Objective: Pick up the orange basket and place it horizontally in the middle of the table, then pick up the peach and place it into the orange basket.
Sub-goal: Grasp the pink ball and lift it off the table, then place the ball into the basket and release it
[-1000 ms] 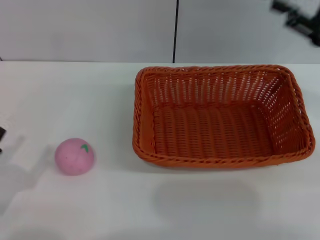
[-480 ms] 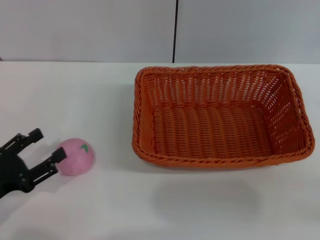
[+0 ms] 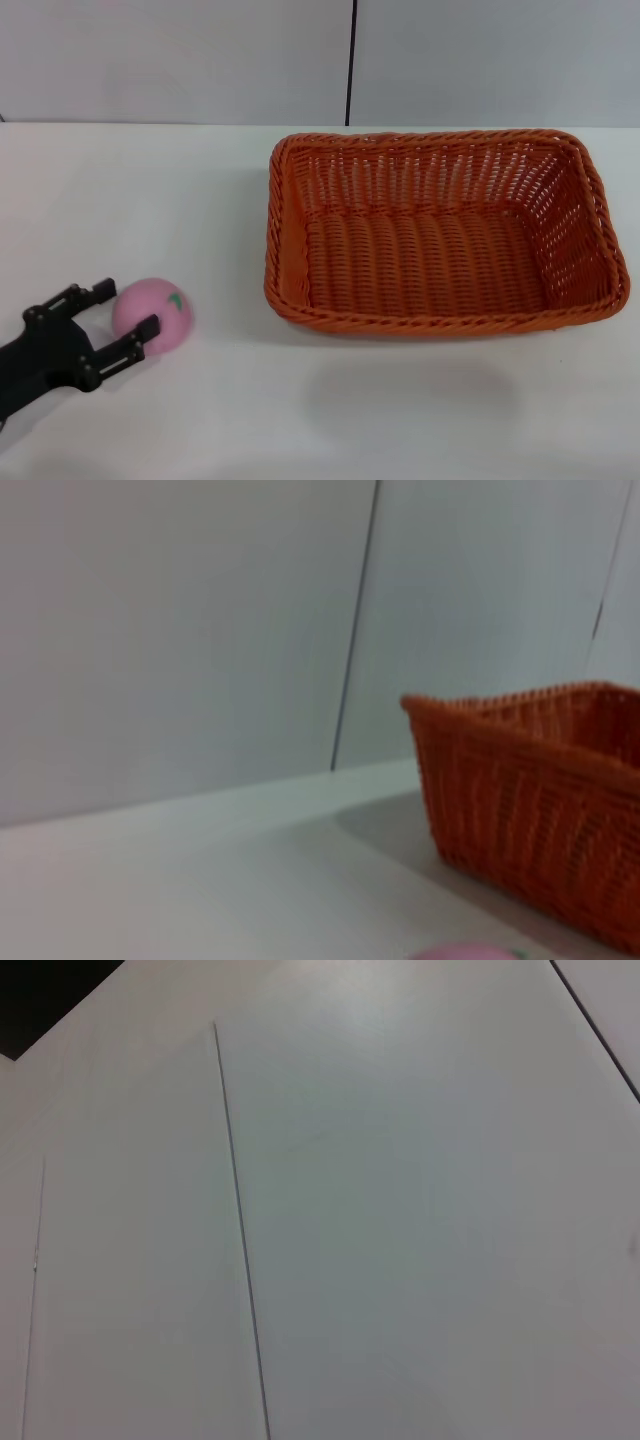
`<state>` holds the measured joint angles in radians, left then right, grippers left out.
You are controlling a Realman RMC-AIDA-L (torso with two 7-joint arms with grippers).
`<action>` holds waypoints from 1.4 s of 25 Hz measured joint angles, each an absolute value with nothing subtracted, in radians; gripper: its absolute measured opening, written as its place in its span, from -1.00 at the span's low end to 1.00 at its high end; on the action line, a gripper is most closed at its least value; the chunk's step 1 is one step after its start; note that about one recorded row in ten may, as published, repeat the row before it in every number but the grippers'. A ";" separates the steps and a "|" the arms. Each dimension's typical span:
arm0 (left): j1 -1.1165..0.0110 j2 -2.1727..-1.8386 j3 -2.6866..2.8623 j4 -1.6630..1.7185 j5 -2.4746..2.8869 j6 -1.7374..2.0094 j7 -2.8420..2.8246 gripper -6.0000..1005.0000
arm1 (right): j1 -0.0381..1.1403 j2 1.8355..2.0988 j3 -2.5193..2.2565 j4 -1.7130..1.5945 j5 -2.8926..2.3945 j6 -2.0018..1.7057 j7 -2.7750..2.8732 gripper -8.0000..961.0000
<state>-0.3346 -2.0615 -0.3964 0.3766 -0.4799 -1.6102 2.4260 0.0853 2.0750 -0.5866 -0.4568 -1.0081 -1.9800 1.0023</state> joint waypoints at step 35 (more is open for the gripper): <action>-0.478 -2.070 -0.310 -0.042 -0.630 -1.684 2.546 -0.46 | 0.086 2.074 -0.481 -0.317 -1.004 -1.962 0.961 -0.05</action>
<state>-0.4775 -2.0700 -0.3102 -0.0423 -0.6302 -1.6836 2.5455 0.0858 2.0739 -0.4807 -0.3166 -1.0039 -1.9617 0.9605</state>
